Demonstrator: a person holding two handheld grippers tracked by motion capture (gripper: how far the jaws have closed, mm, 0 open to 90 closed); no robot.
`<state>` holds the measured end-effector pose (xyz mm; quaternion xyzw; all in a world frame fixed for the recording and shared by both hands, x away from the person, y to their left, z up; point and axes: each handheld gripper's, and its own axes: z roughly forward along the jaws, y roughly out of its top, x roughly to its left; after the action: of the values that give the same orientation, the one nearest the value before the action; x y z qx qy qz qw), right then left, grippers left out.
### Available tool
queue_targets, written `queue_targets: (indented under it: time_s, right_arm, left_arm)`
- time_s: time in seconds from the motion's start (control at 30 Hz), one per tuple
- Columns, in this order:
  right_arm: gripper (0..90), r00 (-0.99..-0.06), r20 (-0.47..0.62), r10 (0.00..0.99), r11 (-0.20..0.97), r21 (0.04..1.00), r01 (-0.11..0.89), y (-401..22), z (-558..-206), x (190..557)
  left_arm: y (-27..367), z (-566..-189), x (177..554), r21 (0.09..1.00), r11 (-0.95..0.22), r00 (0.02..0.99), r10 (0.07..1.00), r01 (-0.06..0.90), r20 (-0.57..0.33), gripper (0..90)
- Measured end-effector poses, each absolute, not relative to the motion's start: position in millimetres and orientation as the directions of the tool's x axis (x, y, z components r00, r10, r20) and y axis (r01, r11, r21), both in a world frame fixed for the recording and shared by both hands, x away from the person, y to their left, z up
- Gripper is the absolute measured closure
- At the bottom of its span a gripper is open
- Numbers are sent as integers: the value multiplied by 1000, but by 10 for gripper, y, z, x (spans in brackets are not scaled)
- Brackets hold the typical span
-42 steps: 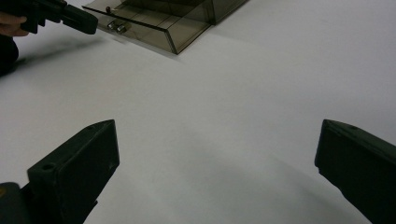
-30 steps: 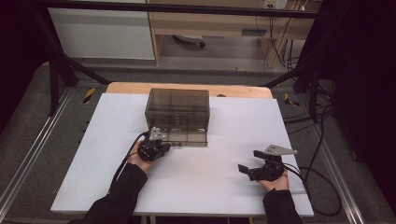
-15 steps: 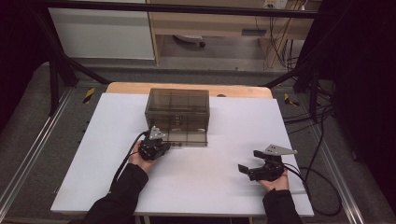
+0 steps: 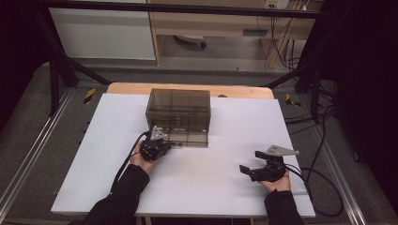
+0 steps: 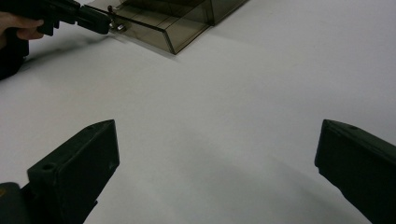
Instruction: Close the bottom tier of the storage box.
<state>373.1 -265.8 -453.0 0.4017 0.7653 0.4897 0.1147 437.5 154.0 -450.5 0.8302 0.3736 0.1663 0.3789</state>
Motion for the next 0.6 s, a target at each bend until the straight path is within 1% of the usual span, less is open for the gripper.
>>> queue_targets:
  time_s: [0.5,0.6]
  right_arm:
    - [5,-651,217,727,199,841,503,-2657,-4531,3730]
    - [5,-650,218,728,198,841,504,-2657,-4530,3730]
  left_arm:
    - [1535,-4506,4421,762,-427,655,756,486,6,896]
    - [1542,-4513,4436,765,-418,653,758,489,-3,897]
